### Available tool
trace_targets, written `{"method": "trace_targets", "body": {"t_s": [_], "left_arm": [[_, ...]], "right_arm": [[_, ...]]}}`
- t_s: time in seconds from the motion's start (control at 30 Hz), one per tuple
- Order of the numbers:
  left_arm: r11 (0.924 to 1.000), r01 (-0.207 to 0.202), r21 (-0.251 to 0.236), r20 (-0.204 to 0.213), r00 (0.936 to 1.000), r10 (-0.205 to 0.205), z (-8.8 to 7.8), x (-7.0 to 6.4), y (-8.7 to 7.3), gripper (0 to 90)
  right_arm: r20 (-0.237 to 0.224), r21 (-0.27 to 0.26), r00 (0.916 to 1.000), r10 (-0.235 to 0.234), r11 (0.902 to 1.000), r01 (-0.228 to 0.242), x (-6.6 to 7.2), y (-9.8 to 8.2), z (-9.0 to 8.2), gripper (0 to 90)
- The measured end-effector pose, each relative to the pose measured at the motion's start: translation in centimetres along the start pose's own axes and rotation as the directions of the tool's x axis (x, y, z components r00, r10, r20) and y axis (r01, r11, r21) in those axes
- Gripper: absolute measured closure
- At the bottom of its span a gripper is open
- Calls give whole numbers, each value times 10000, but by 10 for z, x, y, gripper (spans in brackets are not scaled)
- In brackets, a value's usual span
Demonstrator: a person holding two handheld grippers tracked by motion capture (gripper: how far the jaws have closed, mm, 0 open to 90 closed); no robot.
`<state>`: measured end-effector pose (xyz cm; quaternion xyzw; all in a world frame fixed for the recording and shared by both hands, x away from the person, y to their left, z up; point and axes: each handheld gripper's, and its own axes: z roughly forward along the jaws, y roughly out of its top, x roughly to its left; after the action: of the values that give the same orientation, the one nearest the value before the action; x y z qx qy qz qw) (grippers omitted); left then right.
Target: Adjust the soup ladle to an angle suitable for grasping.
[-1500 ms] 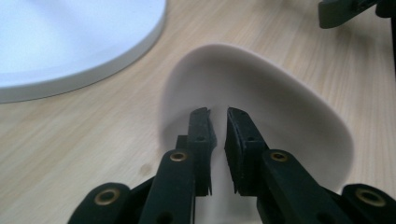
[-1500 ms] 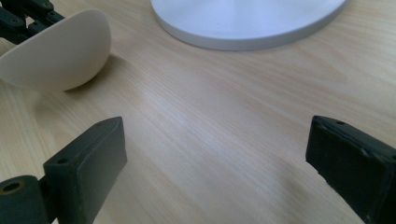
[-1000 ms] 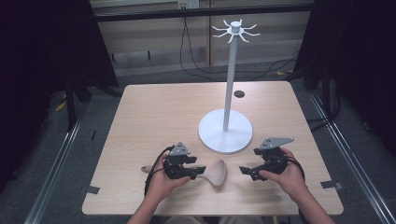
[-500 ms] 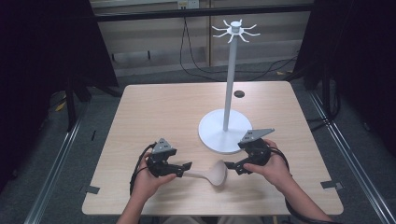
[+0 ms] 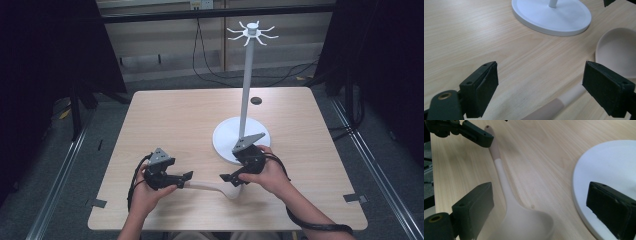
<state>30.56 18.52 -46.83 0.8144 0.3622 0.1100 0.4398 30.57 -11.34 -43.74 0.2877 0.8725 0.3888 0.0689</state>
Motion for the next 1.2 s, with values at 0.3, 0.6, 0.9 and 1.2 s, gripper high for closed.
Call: {"method": "trace_targets", "body": {"t_s": [0.3,0.6,0.9,1.2], "left_arm": [[9994,331,-128,-417,9986,-336,-14,12,-9,129],[9976,610,-330,-682,9957,-631,-23,18,-13,126],[9968,682,-418,-752,9946,-713,-25,22,-14,124],[9940,1013,-418,-848,9909,-1046,-25,28,-18,121]], "right_arm": [[-356,259,9975,-610,9977,620,11,21,22,82],[-803,880,9908,-1094,9893,1164,21,32,45,133],[-1314,1970,9749,-1797,9591,2034,32,36,66,273],[-1548,3134,9738,-1667,9264,2085,42,38,86,469]]}}
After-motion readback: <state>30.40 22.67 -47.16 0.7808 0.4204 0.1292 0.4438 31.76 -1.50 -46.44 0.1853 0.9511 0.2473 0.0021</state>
